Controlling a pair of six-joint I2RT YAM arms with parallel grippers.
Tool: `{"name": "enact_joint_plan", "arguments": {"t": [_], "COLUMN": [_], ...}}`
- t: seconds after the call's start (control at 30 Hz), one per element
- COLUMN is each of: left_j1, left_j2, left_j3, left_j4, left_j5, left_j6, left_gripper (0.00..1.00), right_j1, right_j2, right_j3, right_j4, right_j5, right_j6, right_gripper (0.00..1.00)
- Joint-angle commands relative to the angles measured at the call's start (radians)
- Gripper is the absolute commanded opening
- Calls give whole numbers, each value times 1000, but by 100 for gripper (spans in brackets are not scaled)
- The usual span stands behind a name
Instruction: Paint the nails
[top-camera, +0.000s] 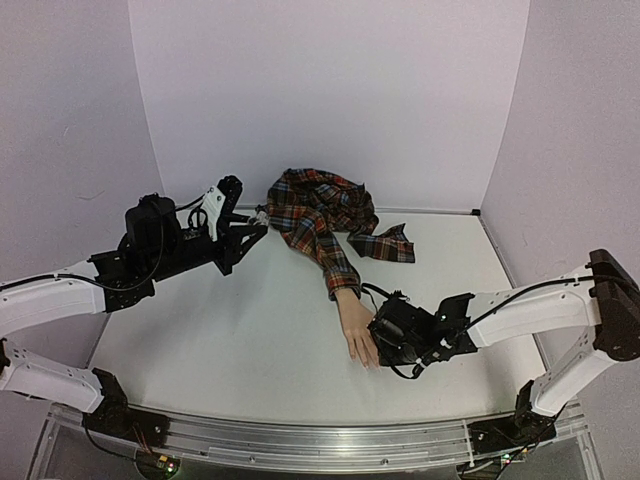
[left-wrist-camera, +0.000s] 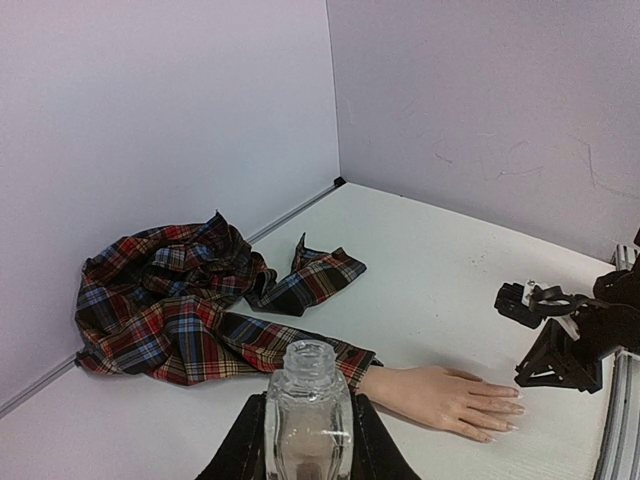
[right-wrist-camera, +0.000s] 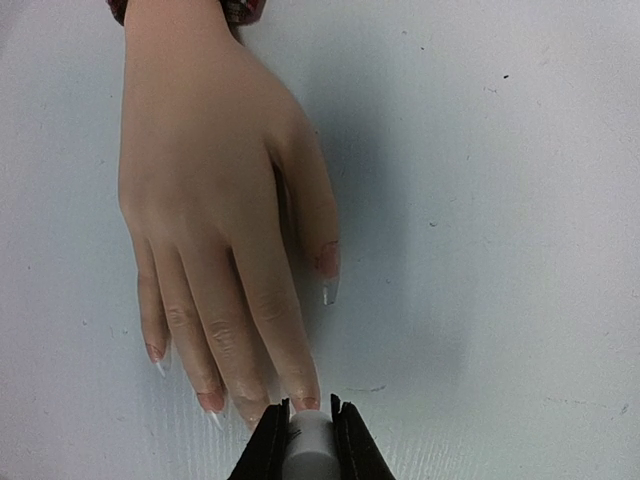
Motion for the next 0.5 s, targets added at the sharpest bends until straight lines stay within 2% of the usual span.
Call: {"name": "enact_joint_plan", "arguments": {"t": [0.0,0.47], "left_j1": [6,6], "left_j2": [-9,-4], "left_j3": [6,7], "left_j4": [40,40], "left_j5": [7,15], "left_j6": [1,-4], "left_gripper": [0,0], "right_j1": [-6,-5], "right_j2": [-2,-32], "right_j3": [3,-23], "right_j4": [1,-17], "right_j5": [7,16], "right_j6": [16,28], "right_gripper": [0,0]}}
